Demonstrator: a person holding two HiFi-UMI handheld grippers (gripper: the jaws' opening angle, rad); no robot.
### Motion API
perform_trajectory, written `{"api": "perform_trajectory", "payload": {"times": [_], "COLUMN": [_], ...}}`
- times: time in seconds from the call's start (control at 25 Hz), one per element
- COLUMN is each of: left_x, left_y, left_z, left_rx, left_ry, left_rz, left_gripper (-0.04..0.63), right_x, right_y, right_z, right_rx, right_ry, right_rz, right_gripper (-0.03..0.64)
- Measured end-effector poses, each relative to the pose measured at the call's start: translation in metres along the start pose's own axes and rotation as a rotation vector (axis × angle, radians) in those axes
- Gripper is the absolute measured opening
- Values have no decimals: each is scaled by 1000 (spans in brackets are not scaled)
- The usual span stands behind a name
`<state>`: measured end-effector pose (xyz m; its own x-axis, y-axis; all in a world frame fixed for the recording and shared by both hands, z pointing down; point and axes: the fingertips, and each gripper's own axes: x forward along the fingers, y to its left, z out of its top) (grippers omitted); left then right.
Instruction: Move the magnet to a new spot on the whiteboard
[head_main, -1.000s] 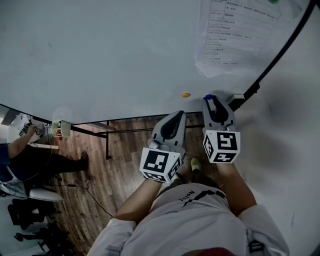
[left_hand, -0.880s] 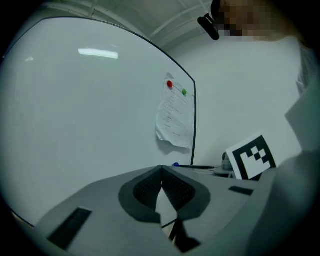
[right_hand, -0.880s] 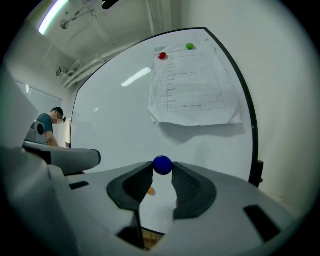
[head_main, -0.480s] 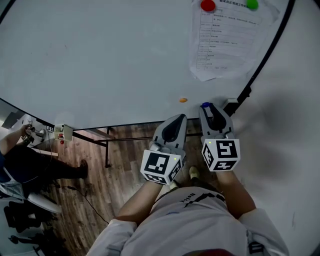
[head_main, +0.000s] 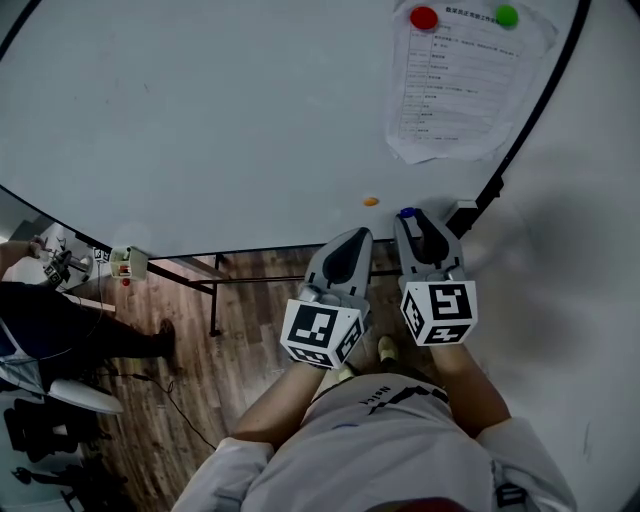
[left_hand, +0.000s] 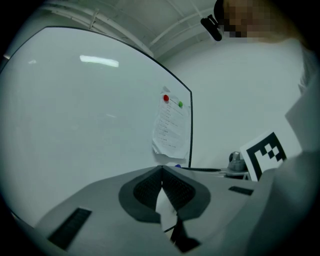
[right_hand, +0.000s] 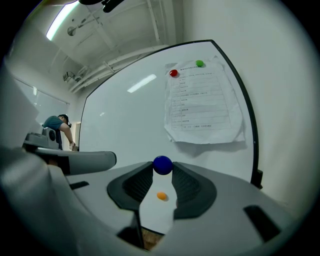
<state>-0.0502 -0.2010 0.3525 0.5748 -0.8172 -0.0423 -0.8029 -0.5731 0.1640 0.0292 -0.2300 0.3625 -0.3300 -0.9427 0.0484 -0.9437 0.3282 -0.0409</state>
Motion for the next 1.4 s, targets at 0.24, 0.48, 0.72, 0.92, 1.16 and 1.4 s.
{"api": "perform_trajectory", "payload": {"times": [0.24, 0.48, 0.72, 0.92, 1.16, 1.4], "left_x": [-5, 1, 15, 30, 50, 66], "left_y": [6, 9, 9, 7, 4, 6], "left_z": [1, 8, 18, 28, 37, 37], "left_rx": [4, 12, 24, 39, 53, 53], "left_ry": [-3, -15, -27, -39, -56, -58], "left_rz": [12, 9, -9, -23, -39, -47], "left_gripper": [11, 11, 11, 11, 11, 11], "right_x": [4, 10, 18, 28, 42, 57], "right_y": [8, 5, -5, -22, -46, -57], "right_z": [4, 17, 27, 45, 65, 66], "right_rx": [-9, -18, -28, -46, -55, -70], "right_ry": [-11, -31, -39, -59, -82, -74], "right_rz": [15, 10, 1, -17, -42, -48], "right_gripper": [127, 127, 127, 129, 127, 129]}}
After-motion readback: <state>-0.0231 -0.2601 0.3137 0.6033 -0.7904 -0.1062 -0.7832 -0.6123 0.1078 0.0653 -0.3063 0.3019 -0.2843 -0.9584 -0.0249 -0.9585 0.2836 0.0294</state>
